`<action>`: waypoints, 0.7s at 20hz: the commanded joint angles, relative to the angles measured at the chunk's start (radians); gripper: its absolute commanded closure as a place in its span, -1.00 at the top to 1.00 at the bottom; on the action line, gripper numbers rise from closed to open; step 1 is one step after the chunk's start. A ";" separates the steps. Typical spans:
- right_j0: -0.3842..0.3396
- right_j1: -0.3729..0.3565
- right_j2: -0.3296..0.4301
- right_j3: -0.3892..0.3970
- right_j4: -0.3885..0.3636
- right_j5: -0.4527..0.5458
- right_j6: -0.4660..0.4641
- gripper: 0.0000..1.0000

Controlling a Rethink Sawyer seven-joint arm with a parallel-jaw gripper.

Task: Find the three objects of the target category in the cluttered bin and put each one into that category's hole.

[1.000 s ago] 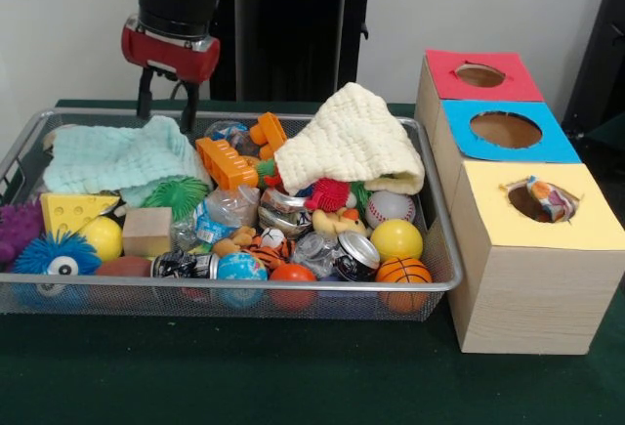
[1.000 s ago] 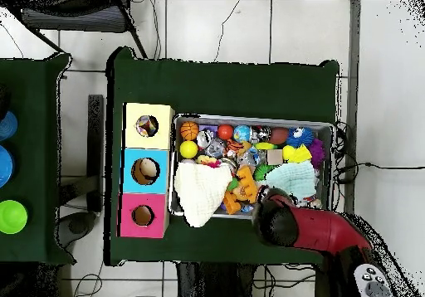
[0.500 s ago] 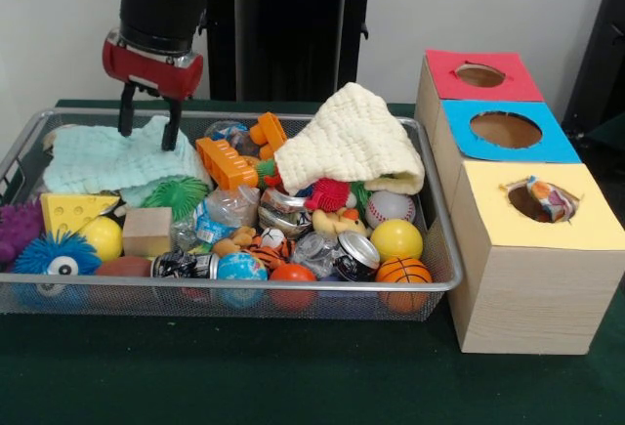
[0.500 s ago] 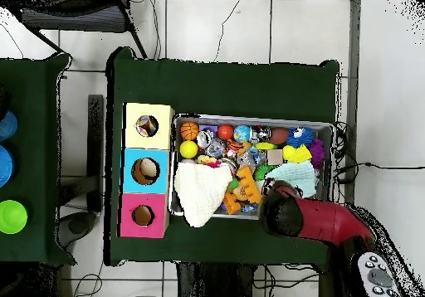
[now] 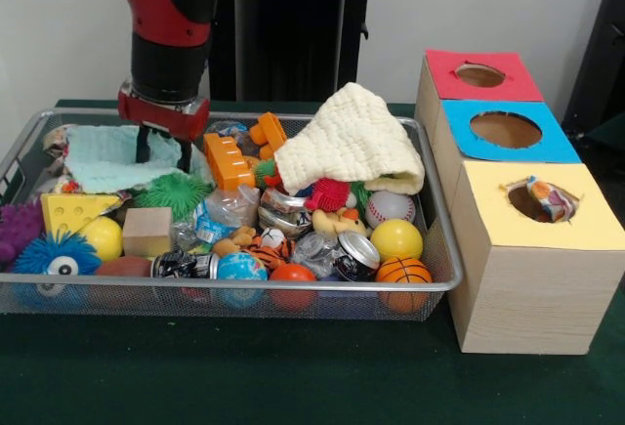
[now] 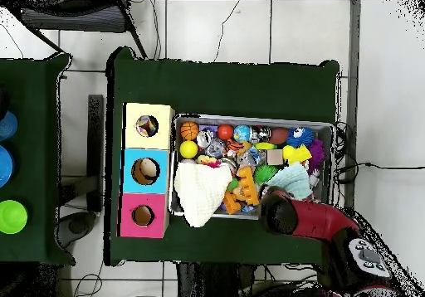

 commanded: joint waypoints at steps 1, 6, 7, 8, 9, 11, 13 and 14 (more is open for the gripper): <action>-0.029 0.119 0.072 -0.089 -0.052 -0.018 0.014 -1.00; -0.018 0.112 0.064 -0.096 -0.066 -0.016 0.007 -1.00; -0.017 0.109 0.061 -0.094 -0.065 -0.017 0.012 -1.00; -0.013 0.098 0.056 -0.086 -0.059 -0.016 0.023 -1.00; -0.015 0.082 0.057 -0.073 -0.048 -0.010 0.033 -1.00; -0.036 0.037 0.091 -0.046 -0.046 -0.007 0.021 -1.00; -0.044 -0.037 0.124 -0.015 -0.036 0.046 -0.009 -1.00; -0.050 -0.070 0.143 -0.003 -0.029 0.073 -0.024 -1.00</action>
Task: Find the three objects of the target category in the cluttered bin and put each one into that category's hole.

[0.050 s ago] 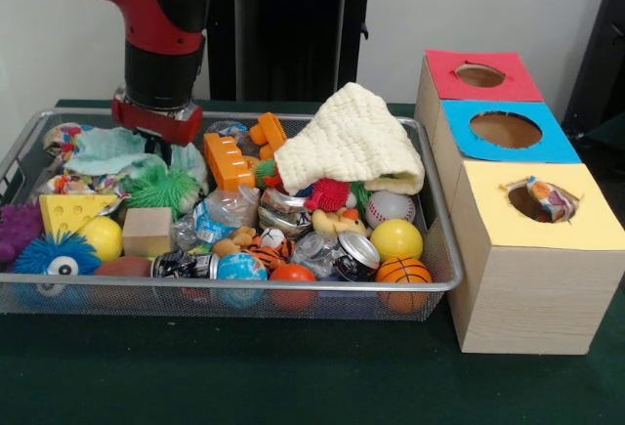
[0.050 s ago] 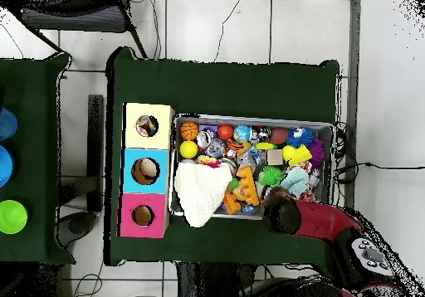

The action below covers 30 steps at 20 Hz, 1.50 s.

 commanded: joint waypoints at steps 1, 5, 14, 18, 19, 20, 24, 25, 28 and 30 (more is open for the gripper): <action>-0.030 -0.104 0.150 0.021 -0.013 0.098 -0.040 -1.00; -0.044 -0.208 0.218 0.059 0.027 0.195 -0.077 -1.00; -0.046 -0.352 0.288 0.122 0.093 0.304 -0.044 -1.00; -0.048 -0.392 0.305 0.148 0.117 0.321 -0.031 -1.00; -0.046 -0.409 0.309 0.156 0.127 0.331 -0.028 -1.00; -0.046 -0.428 0.314 0.165 0.139 0.343 -0.028 -1.00; -0.033 -0.477 0.326 0.195 0.183 0.361 -0.005 -1.00; -0.014 -0.506 0.325 0.220 0.214 0.371 0.026 -1.00; 0.018 -0.539 0.315 0.255 0.251 0.363 0.069 -1.00; 0.043 -0.555 0.297 0.270 0.267 0.357 0.088 -1.00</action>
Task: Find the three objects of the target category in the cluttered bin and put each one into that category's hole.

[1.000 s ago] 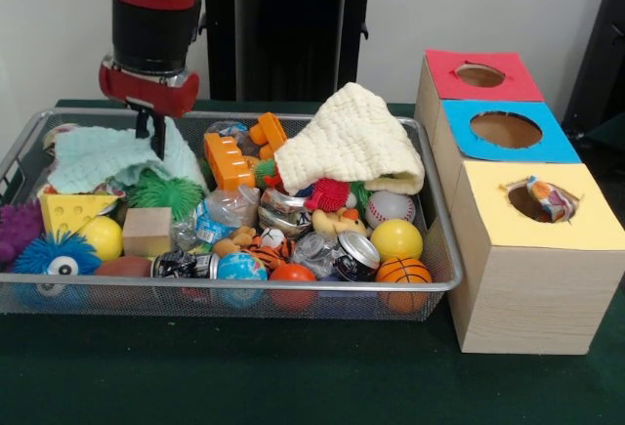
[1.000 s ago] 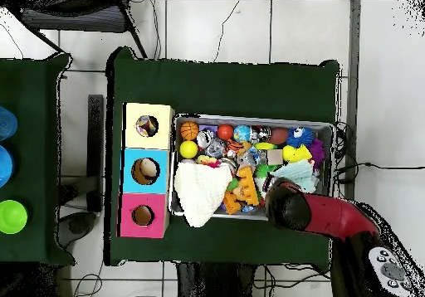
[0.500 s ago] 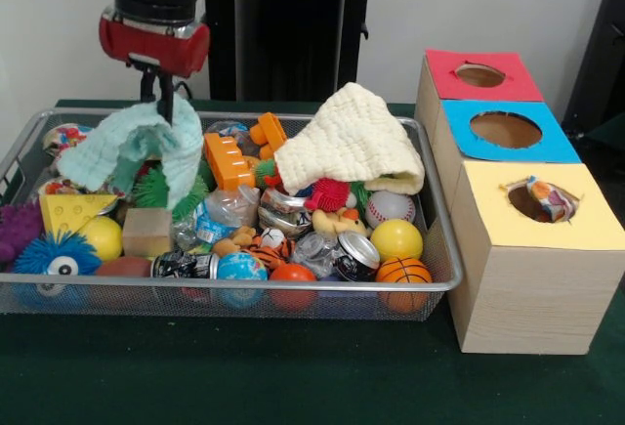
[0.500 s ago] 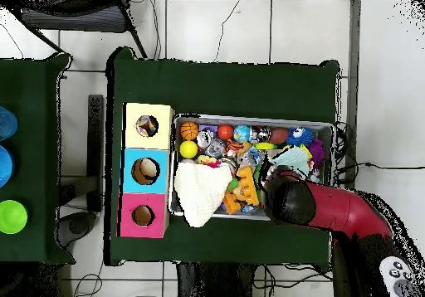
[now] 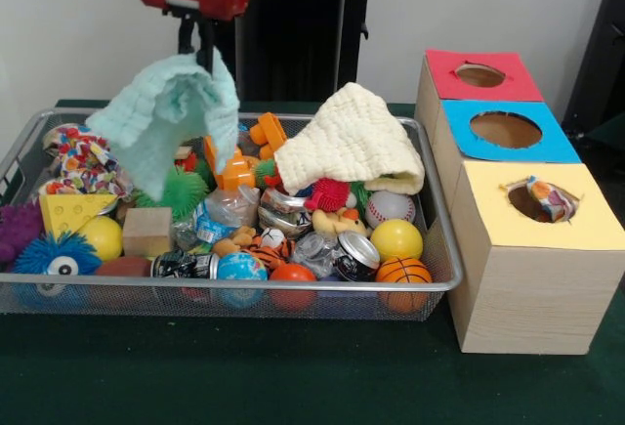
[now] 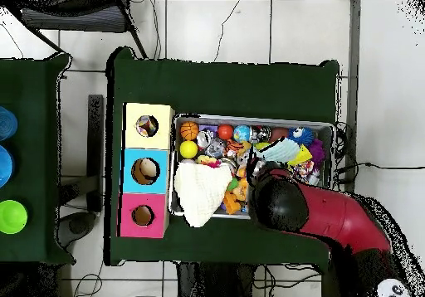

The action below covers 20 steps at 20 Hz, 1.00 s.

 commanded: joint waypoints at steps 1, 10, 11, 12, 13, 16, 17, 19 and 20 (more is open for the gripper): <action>0.059 -0.097 0.070 0.136 0.091 0.110 0.094 -1.00; 0.136 -0.061 0.039 0.166 0.136 0.003 0.140 -1.00; 0.134 -0.059 0.043 0.165 0.136 -0.007 0.129 -1.00; 0.132 -0.057 0.047 0.164 0.136 -0.018 0.119 -1.00; 0.132 -0.056 0.049 0.164 0.135 -0.027 0.116 -1.00; 0.114 -0.053 0.075 0.159 0.124 -0.038 0.076 1.00; 0.105 -0.052 0.087 0.159 0.121 -0.037 0.060 1.00; 0.096 -0.045 0.100 0.144 0.122 -0.018 0.041 1.00; 0.096 -0.043 0.096 0.126 0.129 0.024 0.034 1.00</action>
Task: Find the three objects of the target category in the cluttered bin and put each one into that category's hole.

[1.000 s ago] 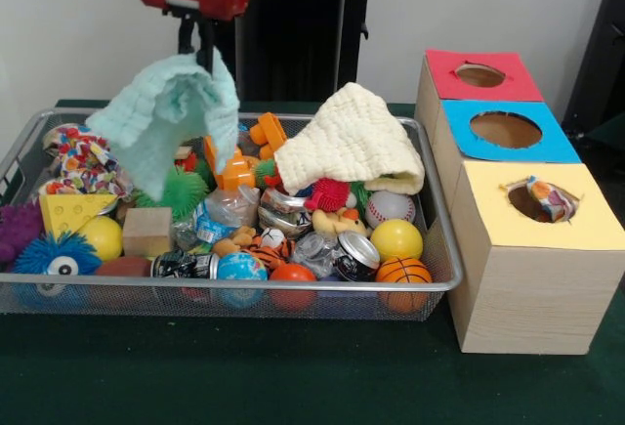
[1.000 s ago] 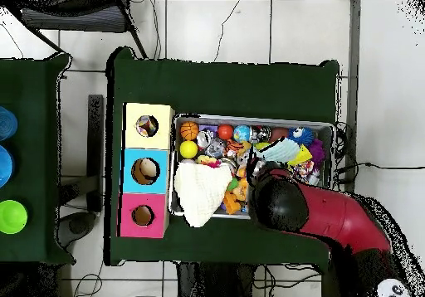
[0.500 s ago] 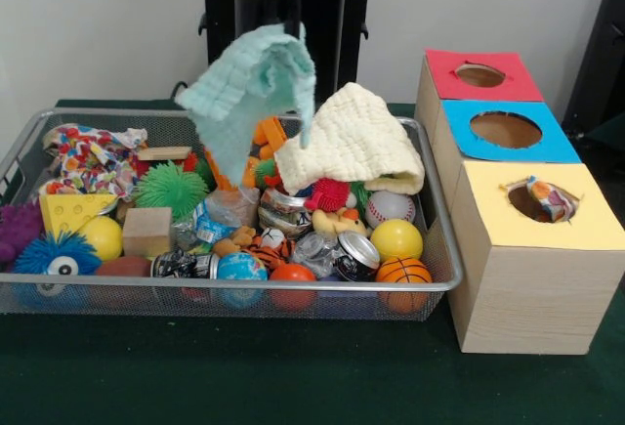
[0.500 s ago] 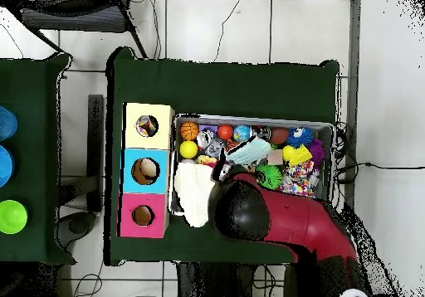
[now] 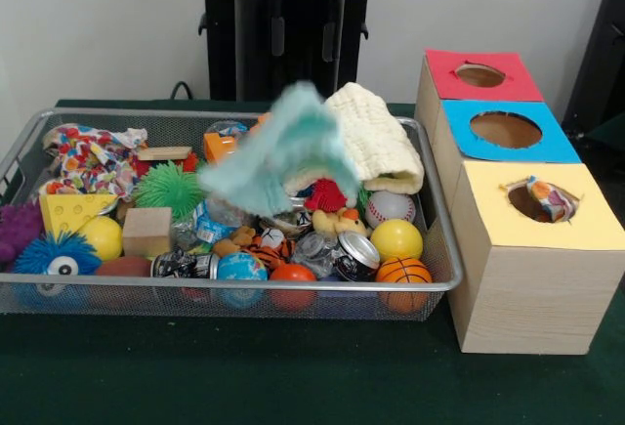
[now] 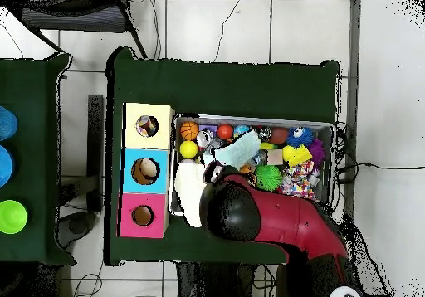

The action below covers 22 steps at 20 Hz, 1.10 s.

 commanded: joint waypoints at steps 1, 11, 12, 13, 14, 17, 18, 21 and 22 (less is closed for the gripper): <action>-0.041 0.041 0.094 0.021 0.046 0.070 0.021 1.00; -0.193 0.139 0.176 -0.260 -0.031 0.284 -0.201 1.00; -0.200 0.155 0.178 -0.277 -0.043 0.289 -0.207 1.00; -0.210 0.171 0.183 -0.287 -0.055 0.290 -0.213 1.00; -0.216 0.189 0.182 -0.300 -0.068 0.299 -0.216 1.00; -0.225 0.244 0.158 -0.334 -0.135 0.327 -0.229 1.00; -0.231 0.258 0.152 -0.334 -0.156 0.325 -0.231 1.00; -0.246 0.292 0.137 -0.341 -0.212 0.311 -0.228 1.00; -0.251 0.302 0.132 -0.344 -0.231 0.305 -0.226 1.00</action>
